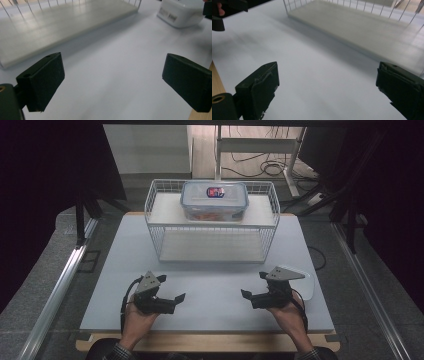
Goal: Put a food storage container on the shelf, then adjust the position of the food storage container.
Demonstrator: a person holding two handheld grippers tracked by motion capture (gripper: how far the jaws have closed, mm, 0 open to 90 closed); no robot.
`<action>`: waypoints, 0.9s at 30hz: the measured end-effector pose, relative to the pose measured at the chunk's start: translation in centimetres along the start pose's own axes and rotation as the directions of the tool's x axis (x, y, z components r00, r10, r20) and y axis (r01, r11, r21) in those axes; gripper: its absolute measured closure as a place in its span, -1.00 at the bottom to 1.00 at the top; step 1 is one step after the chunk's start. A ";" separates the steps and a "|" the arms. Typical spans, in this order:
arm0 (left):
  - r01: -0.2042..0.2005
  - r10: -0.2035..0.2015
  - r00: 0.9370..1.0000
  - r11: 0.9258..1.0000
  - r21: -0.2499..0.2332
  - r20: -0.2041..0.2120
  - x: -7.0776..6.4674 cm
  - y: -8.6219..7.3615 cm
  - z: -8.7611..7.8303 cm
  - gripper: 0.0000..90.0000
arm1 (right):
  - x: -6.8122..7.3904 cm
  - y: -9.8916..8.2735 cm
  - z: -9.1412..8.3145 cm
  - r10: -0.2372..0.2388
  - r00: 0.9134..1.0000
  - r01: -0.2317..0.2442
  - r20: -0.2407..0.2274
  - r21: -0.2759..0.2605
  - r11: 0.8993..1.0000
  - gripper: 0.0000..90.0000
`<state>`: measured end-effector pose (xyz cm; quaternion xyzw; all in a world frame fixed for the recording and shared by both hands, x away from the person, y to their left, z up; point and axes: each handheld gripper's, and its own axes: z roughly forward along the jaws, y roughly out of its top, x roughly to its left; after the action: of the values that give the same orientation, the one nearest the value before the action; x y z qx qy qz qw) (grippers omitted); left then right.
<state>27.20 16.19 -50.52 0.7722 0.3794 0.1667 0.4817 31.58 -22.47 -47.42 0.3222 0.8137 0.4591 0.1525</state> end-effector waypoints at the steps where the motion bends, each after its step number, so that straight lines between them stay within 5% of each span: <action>1: -0.006 0.006 1.000 1.000 0.008 -0.004 -0.1 -0.1 0.1 -0.92 | 0.0 -0.3 0.1 0.002 1.000 -0.002 0.001 0.016 1.000 -0.89; 7: -0.007 0.007 1.000 1.000 0.007 -0.018 0.0 -0.1 0.1 -0.92 | 0.0 -0.3 0.0 0.017 0.999 -0.018 0.046 0.025 1.000 -1.00; 14: -0.001 0.002 1.000 1.000 0.026 -0.021 0.5 -0.6 0.4 -0.91 | -1.5 0.0 -1.4 0.095 0.990 -0.096 0.100 0.011 0.995 -0.91; 20: -0.008 0.008 1.000 1.000 0.021 -0.011 0.5 -0.6 0.5 -0.92 | -3.2 0.1 -3.6 0.108 0.973 -0.111 0.205 0.006 0.994 -0.18; 27: -0.001 0.001 1.000 1.000 0.014 -0.003 0.6 -0.7 0.5 -0.92 | -7.3 -1.2 -7.0 0.157 0.938 -0.174 0.308 0.028 0.984 0.78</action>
<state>27.65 16.53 -51.42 0.7754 0.3809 0.1657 0.4757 32.73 -32.26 -45.10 0.4607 0.7627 0.3925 0.2282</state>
